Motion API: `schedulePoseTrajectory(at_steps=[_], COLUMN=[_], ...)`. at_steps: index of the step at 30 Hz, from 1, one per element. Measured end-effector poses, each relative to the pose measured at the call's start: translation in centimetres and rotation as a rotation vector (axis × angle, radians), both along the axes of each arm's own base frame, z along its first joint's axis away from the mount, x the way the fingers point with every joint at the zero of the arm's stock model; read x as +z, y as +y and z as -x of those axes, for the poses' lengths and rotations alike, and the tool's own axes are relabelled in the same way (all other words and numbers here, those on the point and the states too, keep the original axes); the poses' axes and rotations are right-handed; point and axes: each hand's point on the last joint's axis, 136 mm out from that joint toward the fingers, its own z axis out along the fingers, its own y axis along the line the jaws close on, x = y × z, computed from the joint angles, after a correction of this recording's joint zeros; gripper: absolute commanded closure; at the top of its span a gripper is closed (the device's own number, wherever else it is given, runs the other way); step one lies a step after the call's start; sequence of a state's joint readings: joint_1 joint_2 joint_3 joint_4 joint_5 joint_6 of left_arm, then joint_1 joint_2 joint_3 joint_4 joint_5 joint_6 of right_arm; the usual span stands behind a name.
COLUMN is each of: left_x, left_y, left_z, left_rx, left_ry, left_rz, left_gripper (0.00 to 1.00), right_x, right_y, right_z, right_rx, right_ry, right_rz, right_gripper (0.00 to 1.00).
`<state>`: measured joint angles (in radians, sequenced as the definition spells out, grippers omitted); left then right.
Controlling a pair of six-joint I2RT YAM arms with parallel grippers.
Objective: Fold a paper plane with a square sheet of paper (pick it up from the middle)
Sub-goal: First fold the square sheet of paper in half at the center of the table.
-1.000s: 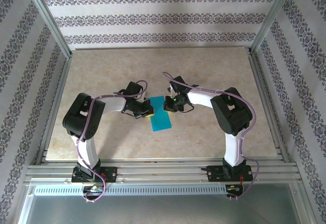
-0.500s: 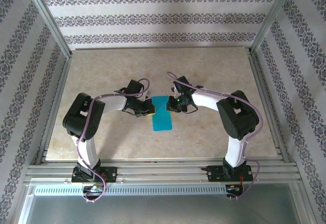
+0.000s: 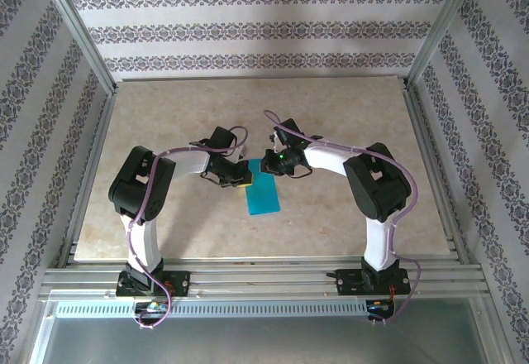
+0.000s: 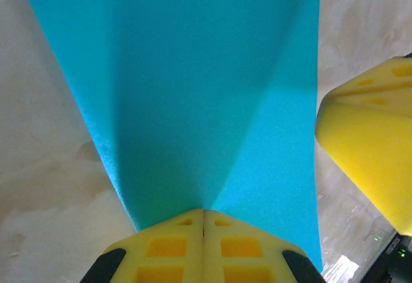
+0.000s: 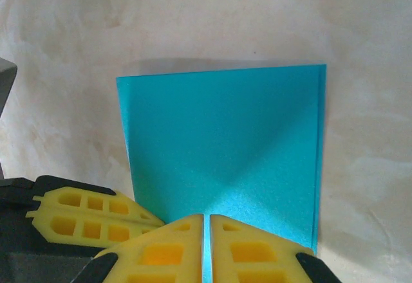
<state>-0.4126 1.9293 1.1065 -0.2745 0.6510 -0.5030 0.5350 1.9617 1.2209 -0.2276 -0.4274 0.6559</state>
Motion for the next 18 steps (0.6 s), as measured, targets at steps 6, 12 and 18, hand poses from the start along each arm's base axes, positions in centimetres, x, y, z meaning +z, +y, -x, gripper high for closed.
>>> schedulePoseTrajectory(at_steps=[6,12,18], left_x=[0.0,0.0,0.1], left_y=[0.0,0.0,0.0], left_z=[0.0,0.1,0.1], left_rx=[0.0,0.0,0.009], left_ry=[0.001,0.004,0.005], left_rz=[-0.001,-0.002,0.002], left_gripper=[1.0,1.0,0.94], right_x=[-0.7,-1.9,-2.0], right_y=[0.5,1.2,1.1], right_z=[-0.4,-0.3,-0.5], right_rx=[0.005,0.019,0.0], right_ry=[0.01,0.028,0.034], right_rz=[0.007,0.018,0.024], right_gripper=[0.88,0.89,0.9])
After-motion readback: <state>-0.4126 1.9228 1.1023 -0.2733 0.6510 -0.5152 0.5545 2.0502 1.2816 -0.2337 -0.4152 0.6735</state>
